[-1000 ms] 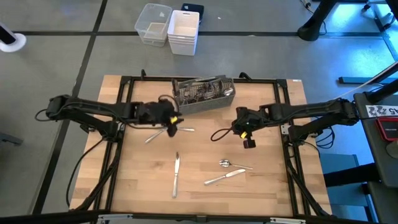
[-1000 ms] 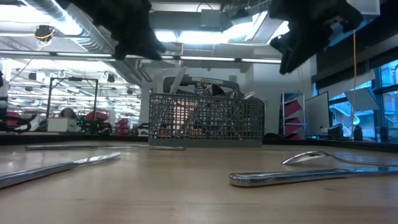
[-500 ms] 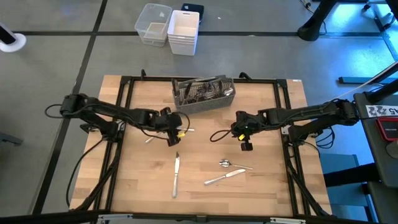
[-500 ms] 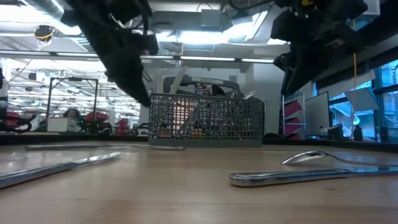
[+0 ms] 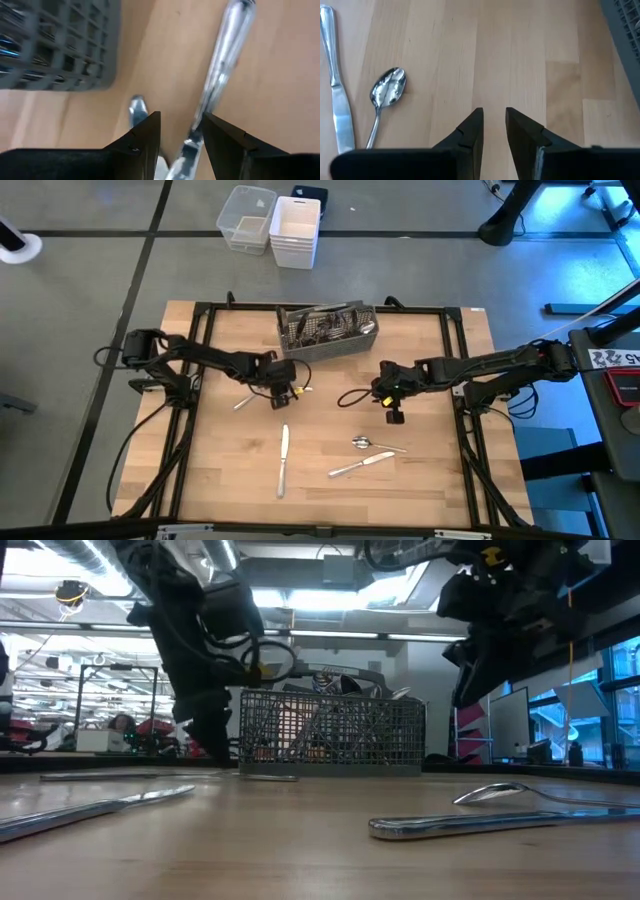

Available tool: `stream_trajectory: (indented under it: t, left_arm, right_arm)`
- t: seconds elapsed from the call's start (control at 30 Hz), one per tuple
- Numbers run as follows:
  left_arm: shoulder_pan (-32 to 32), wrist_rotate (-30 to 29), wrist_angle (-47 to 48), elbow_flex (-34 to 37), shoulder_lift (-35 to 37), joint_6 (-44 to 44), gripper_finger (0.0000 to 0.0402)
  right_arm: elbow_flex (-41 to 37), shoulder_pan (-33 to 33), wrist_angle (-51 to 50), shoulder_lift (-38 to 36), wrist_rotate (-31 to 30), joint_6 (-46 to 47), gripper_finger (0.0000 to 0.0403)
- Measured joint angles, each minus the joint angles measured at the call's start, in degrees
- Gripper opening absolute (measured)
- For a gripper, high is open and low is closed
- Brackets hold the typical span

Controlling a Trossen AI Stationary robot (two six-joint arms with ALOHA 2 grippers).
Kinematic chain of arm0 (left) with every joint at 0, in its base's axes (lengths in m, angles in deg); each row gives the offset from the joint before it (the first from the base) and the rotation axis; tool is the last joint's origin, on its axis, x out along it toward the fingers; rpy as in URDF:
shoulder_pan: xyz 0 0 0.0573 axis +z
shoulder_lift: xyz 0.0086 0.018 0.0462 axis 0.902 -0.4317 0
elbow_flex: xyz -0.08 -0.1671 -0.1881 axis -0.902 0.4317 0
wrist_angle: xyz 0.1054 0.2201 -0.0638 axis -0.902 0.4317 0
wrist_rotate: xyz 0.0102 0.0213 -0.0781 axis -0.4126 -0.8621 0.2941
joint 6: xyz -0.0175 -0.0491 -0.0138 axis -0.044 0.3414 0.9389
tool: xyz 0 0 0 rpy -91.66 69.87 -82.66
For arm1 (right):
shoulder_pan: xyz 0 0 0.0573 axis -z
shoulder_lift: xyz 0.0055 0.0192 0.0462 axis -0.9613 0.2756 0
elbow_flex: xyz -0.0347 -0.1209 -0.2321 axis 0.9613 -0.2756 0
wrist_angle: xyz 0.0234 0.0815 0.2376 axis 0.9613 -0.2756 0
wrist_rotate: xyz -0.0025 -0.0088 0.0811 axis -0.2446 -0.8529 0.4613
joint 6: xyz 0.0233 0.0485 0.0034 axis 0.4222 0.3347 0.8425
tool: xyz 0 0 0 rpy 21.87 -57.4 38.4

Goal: Sort silverware
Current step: Put the silver table knife into the gray silverware organizer

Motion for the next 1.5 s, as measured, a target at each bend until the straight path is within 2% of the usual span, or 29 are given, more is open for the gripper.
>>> stream_trajectory:
  t: [0.17, 0.5, 0.83, 1.07, 1.4, 1.5]
  left_arm:
    - [1.14, 3.88, 2.57, -0.04, -0.01, -0.94, 0.0135]
    - [1.44, 5.24, 5.27, -0.06, -0.25, -0.92, 0.0132]
    - [1.37, 5.28, 5.13, -0.41, -4.19, -0.83, 0.0088]
    - [0.29, 4.6, 5.11, -0.27, -3.77, -1.01, 0.0037]
    - [-1.29, 5.22, 4.87, -0.88, -1.06, 1.39, 0.0038]
    - [-1.34, 5.5, 5.17, -1.56, -0.9, 1.88, 0.0024]
  right_arm:
    - [-0.04, 0.0, -0.07, 0.0, -0.01, 0.07, 0.0083]
    - [-0.04, 0.02, 0.0, 0.0, -0.01, 0.07, 0.0083]
    - [-0.04, 0.02, 0.28, 0.0, -0.02, 0.04, 0.0083]
    - [-0.04, 0.02, 0.28, 0.0, -0.02, 0.04, 0.0083]
    - [-0.04, 0.02, 0.33, 0.0, -0.02, -0.27, 0.0083]
    - [-0.02, 0.02, 0.33, 0.0, -0.02, -0.31, 0.0083]
